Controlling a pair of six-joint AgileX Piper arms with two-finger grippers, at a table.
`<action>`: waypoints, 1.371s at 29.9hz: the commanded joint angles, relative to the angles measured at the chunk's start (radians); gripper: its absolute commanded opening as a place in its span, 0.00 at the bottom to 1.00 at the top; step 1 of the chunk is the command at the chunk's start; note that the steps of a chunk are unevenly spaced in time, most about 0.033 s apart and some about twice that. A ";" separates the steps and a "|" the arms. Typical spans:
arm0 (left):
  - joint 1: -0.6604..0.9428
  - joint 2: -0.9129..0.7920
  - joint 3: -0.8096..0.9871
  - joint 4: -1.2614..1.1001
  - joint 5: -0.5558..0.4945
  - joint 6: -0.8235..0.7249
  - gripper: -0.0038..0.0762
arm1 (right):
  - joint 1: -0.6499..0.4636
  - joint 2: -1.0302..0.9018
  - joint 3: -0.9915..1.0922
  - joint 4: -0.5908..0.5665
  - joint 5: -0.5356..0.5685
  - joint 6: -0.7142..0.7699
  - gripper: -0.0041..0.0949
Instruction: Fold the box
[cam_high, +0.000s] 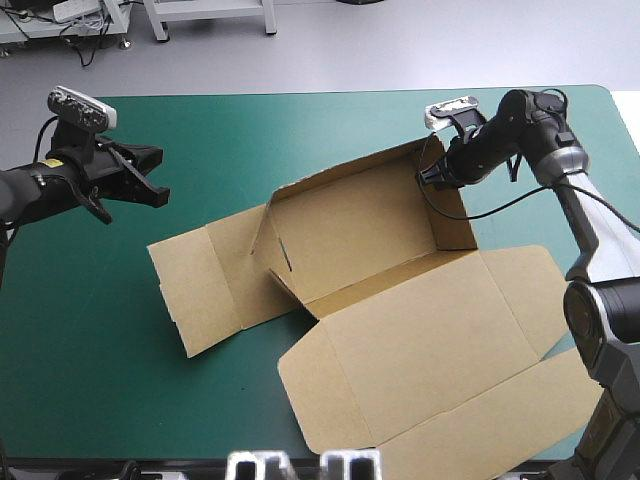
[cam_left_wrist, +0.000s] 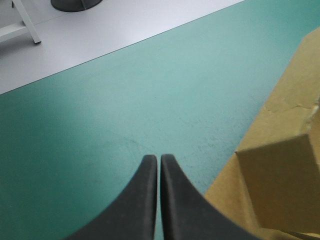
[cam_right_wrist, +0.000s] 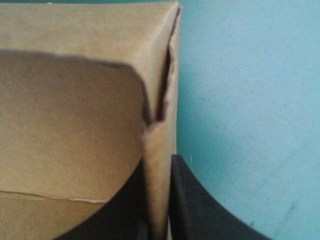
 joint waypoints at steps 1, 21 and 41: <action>0.002 -0.022 -0.019 -0.046 -0.024 -0.013 0.06 | 0.002 -0.024 -0.009 0.015 0.106 0.011 0.24; 0.002 -0.017 0.003 -0.042 -0.016 -0.013 0.06 | 0.006 -0.203 -0.007 -0.058 0.106 0.098 0.70; 0.002 -0.017 0.003 -0.086 0.026 -0.013 0.06 | 0.124 0.030 -0.003 -0.162 0.102 0.116 0.62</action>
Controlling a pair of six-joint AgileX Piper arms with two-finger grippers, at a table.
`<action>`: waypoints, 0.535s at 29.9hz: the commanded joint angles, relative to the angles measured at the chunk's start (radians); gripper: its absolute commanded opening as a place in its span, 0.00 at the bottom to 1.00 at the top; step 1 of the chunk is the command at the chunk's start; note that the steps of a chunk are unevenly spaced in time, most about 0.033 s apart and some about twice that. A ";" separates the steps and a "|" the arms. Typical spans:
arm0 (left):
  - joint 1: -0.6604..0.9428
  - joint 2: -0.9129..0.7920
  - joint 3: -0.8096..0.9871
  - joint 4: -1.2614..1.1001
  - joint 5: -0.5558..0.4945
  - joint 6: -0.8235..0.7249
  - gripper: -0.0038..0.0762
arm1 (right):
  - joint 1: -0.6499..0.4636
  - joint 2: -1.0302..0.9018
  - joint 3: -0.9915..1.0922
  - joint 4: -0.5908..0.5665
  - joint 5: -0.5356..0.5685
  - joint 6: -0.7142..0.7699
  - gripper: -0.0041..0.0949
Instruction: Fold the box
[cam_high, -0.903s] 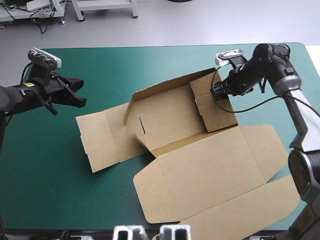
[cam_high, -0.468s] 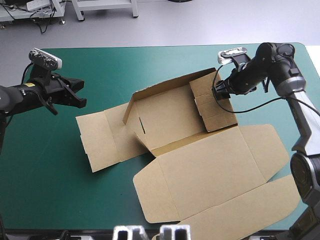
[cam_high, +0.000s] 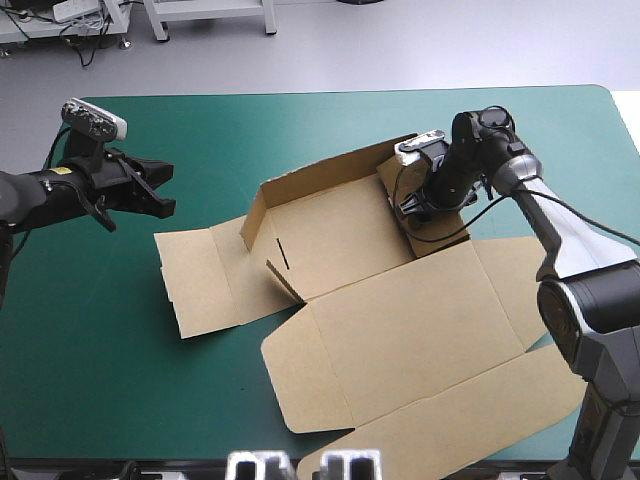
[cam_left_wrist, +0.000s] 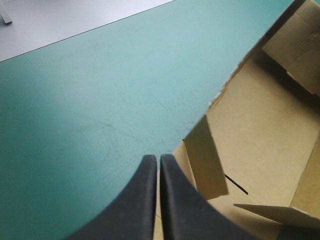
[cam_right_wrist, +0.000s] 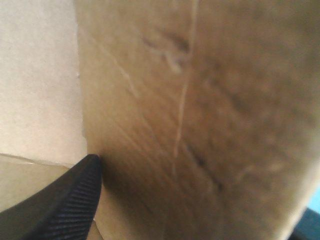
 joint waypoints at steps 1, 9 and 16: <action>0.002 -0.024 -0.026 -0.063 -0.034 -0.012 0.06 | 0.000 -0.025 -0.031 -0.002 0.023 0.002 0.59; 0.002 -0.024 -0.026 -0.063 -0.033 -0.019 0.06 | 0.000 -0.022 -0.048 -0.003 -0.019 -0.037 0.22; 0.010 -0.024 -0.026 -0.061 -0.075 -0.144 0.06 | -0.011 -0.037 -0.161 -0.051 0.030 -0.008 0.02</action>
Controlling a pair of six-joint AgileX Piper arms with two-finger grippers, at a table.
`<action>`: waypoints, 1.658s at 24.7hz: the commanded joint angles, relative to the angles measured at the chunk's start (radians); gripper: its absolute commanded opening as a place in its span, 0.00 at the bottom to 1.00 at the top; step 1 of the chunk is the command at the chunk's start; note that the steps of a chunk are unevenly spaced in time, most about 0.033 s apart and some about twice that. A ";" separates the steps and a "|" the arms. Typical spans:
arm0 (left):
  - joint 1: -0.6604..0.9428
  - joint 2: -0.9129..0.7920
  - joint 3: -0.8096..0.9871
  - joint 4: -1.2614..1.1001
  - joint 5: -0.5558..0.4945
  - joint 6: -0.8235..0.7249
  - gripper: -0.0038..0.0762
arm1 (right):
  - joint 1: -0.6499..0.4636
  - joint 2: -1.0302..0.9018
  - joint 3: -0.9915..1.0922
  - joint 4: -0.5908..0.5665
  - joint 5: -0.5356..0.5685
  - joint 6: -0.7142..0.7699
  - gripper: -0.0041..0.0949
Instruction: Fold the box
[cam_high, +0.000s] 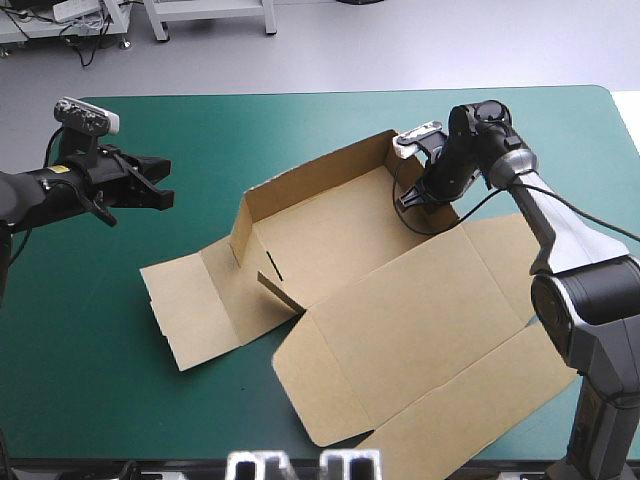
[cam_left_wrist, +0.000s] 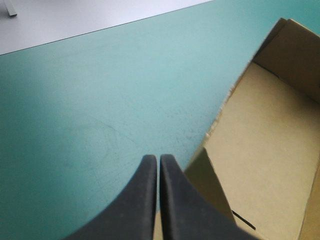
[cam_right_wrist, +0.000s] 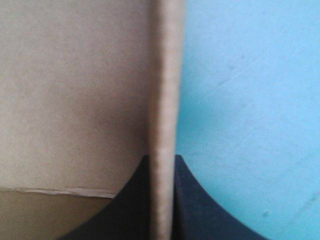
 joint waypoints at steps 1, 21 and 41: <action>0.003 -0.024 -0.026 -0.053 -0.047 -0.063 0.06 | -0.019 -0.084 -0.090 0.002 0.026 0.027 0.02; 0.190 0.032 -0.026 0.069 -0.249 -0.321 0.06 | -0.309 -0.370 -0.098 0.321 0.027 -0.096 0.02; -0.053 0.314 -0.030 -0.746 0.392 0.317 0.55 | -0.308 -0.356 -0.098 0.456 0.025 -0.131 0.02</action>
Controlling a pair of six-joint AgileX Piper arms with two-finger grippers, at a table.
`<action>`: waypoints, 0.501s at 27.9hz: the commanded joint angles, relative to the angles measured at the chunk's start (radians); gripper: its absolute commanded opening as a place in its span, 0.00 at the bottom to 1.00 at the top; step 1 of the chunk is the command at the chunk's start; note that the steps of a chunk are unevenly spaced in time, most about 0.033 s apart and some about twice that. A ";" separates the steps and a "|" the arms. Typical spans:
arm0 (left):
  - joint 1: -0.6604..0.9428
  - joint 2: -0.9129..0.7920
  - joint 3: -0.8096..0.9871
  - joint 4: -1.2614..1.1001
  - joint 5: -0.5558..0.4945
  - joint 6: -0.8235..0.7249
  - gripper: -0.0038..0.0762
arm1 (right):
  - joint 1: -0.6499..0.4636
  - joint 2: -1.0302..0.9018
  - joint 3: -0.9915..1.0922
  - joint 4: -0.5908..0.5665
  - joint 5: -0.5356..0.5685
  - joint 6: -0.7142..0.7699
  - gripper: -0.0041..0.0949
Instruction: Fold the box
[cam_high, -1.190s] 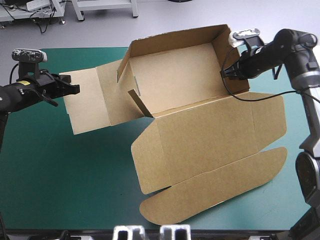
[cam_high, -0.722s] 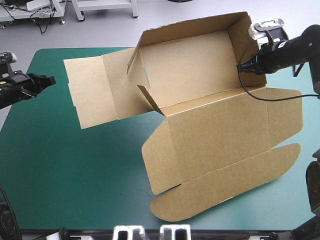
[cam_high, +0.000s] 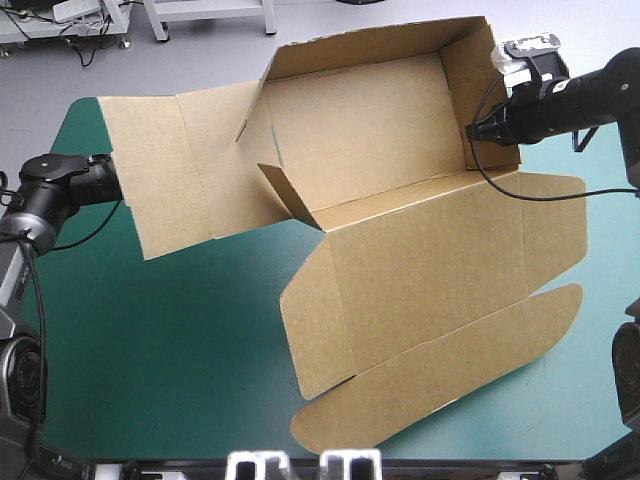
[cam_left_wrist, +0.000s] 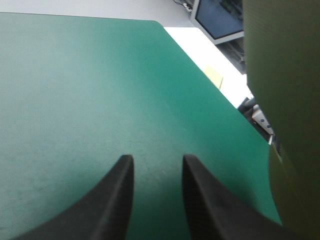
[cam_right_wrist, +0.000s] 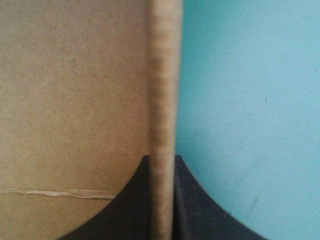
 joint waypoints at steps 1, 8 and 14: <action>-0.067 -0.044 -0.032 -0.126 0.101 -0.006 0.60 | -0.006 -0.033 -0.031 0.044 -0.001 0.023 0.02; -0.145 -0.050 -0.044 -0.157 0.101 -0.045 0.63 | -0.006 0.004 -0.031 -0.006 -0.003 0.050 0.02; -0.154 -0.095 -0.049 -0.178 0.101 -0.045 0.63 | -0.006 0.017 -0.031 -0.055 -0.015 0.055 0.02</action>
